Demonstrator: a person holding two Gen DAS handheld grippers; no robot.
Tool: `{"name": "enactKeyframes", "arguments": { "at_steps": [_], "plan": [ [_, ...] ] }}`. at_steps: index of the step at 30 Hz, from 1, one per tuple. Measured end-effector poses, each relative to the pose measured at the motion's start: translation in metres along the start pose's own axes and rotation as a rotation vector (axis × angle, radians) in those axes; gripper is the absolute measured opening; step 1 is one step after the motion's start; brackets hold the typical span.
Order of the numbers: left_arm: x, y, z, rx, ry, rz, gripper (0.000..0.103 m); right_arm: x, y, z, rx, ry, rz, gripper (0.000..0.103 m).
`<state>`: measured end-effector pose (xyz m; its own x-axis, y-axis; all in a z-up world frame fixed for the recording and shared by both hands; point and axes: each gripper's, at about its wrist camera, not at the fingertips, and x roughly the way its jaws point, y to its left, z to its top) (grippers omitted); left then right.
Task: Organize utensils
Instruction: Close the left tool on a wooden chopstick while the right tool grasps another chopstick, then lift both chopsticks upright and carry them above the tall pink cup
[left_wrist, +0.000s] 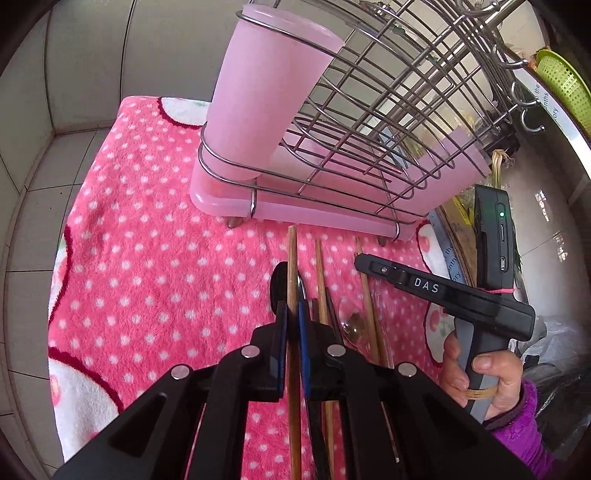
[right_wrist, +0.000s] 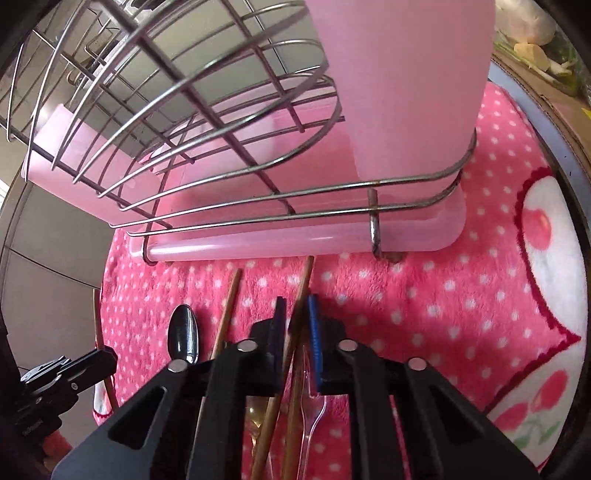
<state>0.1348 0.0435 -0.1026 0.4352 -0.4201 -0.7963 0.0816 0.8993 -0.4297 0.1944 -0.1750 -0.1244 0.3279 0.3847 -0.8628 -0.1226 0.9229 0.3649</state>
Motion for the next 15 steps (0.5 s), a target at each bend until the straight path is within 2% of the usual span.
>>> {"name": "enactKeyframes", "arguments": {
  "at_steps": [5,15],
  "plan": [
    [-0.006,0.002,-0.002,-0.004,-0.008,-0.006,0.005,-0.001,0.004,-0.003,-0.018,-0.03,-0.018,0.007],
    [-0.031,0.002,-0.008,-0.018,-0.053,0.002,0.005,-0.04,0.008,-0.02,-0.027,-0.104,0.066,0.006]
  ]
}}
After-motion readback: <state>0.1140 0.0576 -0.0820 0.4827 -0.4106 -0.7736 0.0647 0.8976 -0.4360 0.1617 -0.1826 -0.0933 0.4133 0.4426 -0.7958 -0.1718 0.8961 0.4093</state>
